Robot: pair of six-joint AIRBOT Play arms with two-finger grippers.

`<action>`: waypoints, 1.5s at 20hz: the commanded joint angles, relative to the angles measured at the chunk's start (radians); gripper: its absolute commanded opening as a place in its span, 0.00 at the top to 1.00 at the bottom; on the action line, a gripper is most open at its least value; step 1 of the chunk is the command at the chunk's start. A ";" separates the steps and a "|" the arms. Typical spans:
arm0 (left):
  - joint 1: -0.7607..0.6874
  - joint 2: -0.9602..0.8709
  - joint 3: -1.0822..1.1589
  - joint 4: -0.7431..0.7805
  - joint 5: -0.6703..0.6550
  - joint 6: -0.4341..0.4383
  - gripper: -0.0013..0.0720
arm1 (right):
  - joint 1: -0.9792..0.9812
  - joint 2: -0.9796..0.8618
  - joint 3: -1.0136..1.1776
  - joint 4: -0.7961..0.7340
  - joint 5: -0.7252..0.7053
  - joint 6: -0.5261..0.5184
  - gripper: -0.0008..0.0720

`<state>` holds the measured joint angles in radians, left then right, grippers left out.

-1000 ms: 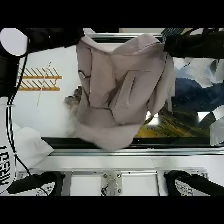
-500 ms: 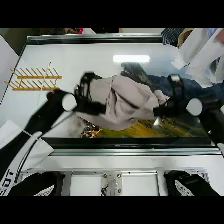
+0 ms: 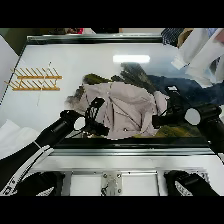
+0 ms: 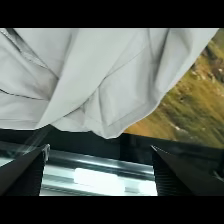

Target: Fold the clothes and pants, and hang the long-sleeved shirts on hangers.

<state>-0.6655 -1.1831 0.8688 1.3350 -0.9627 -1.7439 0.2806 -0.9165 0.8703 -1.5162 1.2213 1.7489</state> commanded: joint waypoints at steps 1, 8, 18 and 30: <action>-0.004 0.001 -0.006 0.001 -0.007 0.000 0.96 | 0.121 -0.083 0.013 -0.130 0.000 0.250 0.02; -0.004 0.000 -0.006 0.001 -0.005 0.000 0.96 | 0.151 -0.432 0.124 -0.227 -0.107 0.455 0.02; -0.003 0.000 -0.006 0.002 -0.008 0.000 0.96 | 0.151 -0.599 0.198 -0.232 -0.093 0.420 0.83; 0.206 0.306 0.407 -0.007 -0.330 0.031 0.96 | 0.195 -0.138 0.634 -0.242 0.449 0.222 0.97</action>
<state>-0.4847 -0.9630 1.1828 1.3346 -1.1679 -1.7264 0.4473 -1.1923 1.4254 -1.7596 1.4952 1.9263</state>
